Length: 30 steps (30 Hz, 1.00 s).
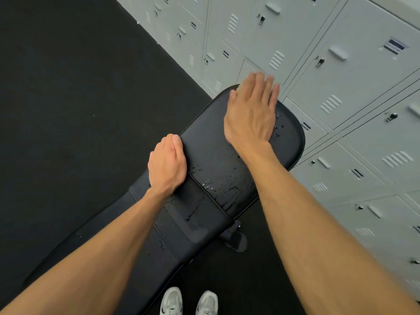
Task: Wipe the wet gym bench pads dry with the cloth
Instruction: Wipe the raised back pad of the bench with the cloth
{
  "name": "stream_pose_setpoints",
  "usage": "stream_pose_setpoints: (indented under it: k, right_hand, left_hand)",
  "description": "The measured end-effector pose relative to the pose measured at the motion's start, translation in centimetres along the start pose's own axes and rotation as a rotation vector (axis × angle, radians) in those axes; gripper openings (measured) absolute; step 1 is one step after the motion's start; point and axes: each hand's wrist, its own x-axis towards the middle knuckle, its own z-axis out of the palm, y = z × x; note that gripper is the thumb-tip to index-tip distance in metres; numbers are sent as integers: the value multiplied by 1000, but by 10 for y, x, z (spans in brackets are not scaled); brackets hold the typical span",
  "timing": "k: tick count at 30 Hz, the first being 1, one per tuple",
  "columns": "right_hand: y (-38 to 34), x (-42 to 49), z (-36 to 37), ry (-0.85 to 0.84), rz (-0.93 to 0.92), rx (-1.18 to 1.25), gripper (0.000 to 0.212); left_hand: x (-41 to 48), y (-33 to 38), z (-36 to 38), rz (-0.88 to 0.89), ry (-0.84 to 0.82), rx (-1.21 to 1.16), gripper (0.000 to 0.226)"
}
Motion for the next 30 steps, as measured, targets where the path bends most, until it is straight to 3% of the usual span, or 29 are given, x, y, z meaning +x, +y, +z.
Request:
stream_pose_setpoints:
  k: [3,8,16,20,24,30]
  right_hand:
    - [-9,-45,-6,5,3,-5,70]
    - [-19,-67,9,-104,-326,-34,69]
    - [9,-59,-11,-53,-53,-1,77]
    - [-27,-99,-2,-156,-180,22,76]
    - [-19,-60,10,-97,-315,-36,66]
    - [-12,-91,-5,-107,-129,-7,68]
  left_hand:
    - [-1,3,-2,-4,9,3,41]
    - [-3,-1,0,7,6,-1,42]
    - [-1,-3,-1,7,14,-4,39]
    - [-2,-2,0,11,13,-1,40]
    - [-2,-7,0,10,8,-5,40]
    - [-1,-2,-4,5,14,-11,37]
